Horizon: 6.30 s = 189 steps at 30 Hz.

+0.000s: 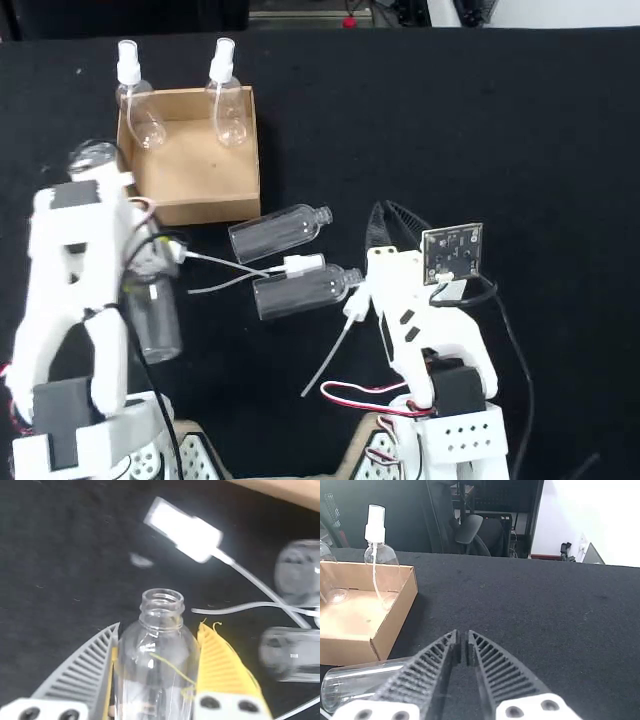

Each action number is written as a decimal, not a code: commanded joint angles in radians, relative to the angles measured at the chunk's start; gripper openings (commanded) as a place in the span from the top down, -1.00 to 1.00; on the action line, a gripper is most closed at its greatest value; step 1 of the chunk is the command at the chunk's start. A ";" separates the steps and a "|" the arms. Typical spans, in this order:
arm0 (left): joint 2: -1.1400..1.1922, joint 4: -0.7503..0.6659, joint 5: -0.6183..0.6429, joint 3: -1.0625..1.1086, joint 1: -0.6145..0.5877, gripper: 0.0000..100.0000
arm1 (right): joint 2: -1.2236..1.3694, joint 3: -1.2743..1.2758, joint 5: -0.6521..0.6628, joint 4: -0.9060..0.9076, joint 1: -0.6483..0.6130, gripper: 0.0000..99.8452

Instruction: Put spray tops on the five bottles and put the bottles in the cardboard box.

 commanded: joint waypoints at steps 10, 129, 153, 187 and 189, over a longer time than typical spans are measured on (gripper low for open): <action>0.026 -0.468 -0.468 0.010 -0.644 0.94 | -0.012 -0.007 0.009 -0.028 -0.011 0.95; 0.700 -0.034 -1.062 -0.684 -0.639 0.40 | -0.012 0.007 0.009 -0.034 -0.006 0.95; 0.713 -0.080 -1.292 -0.671 -0.691 0.40 | -0.012 0.007 0.009 -0.034 -0.008 0.95; -0.071 -0.292 -0.608 0.005 -0.476 0.77 | 0.001 -0.107 0.008 0.120 -0.012 0.95; -0.160 -0.336 -0.575 0.101 -0.466 0.77 | 0.001 -0.113 0.008 0.121 -0.012 0.95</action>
